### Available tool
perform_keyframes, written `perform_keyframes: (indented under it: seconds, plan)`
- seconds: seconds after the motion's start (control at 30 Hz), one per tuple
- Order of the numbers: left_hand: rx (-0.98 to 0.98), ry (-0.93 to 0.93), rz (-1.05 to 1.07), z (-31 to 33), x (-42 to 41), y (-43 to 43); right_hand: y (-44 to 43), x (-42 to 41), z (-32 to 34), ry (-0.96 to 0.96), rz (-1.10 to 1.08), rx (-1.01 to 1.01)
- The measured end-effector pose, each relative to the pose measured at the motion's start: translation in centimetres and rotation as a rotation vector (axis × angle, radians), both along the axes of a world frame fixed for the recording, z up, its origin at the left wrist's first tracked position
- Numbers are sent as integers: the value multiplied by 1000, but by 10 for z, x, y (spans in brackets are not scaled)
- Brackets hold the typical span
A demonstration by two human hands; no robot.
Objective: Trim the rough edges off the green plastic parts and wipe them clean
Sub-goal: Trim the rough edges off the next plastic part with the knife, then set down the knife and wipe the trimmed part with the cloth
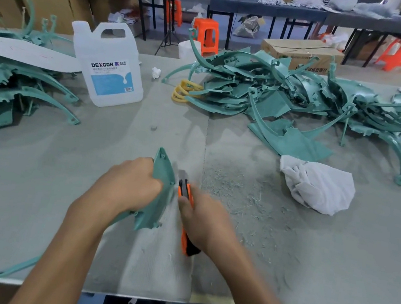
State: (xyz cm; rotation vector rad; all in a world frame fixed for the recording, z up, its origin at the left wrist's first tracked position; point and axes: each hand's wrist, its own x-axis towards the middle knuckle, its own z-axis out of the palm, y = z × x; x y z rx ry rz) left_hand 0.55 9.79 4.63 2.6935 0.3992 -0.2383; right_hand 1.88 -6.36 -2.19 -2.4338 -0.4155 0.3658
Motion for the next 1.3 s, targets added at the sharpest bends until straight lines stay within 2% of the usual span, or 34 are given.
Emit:
perform_keyframes:
  seconds: [0.07, 0.27, 0.43, 0.53, 0.63, 0.67, 0.77, 0.8, 0.83, 0.93, 0.97, 1.03, 1.3]
  plan:
    - [2, -7, 4, -1, -1, 1, 2, -4, 0, 3, -9, 41]
    - [-28, -8, -3, -1, -4, 4, -5, -1, -4, 101, 24, -82]
    - [-80, -21, 0, -5, -12, 15, -45, 11, 10, -15, -91, -102]
    - [-144, -78, 41, -8, -15, 23, -72, 18, 9, -73, -124, -244]
    - [-116, -180, 71, -8, -12, 24, -95, 22, 0, -89, -165, -334]
    - [-89, -209, 71, -8, -10, 22, -104, 26, -1, -139, -201, -319]
    - [-31, -281, 50, -14, -3, 17, -139, 51, 0, -505, -357, -261]
    - [-36, -300, 48, -17, -3, 16, -151, 61, 2, -564, -428, -256]
    - [-50, -312, 52, -20, -3, 16, -163, 71, 4, -531, -493, -270]
    - [-126, -324, 69, -32, -11, 23, -194, 91, -4, -200, -546, -439]
    - [-165, -320, 67, -36, -16, 26, -202, 92, -11, -140, -544, -432]
    - [-228, -296, 60, -43, -25, 32, -210, 92, -20, -148, -546, -356]
    - [-293, -332, 27, -45, -39, 40, -203, 96, -29, -458, -632, -83]
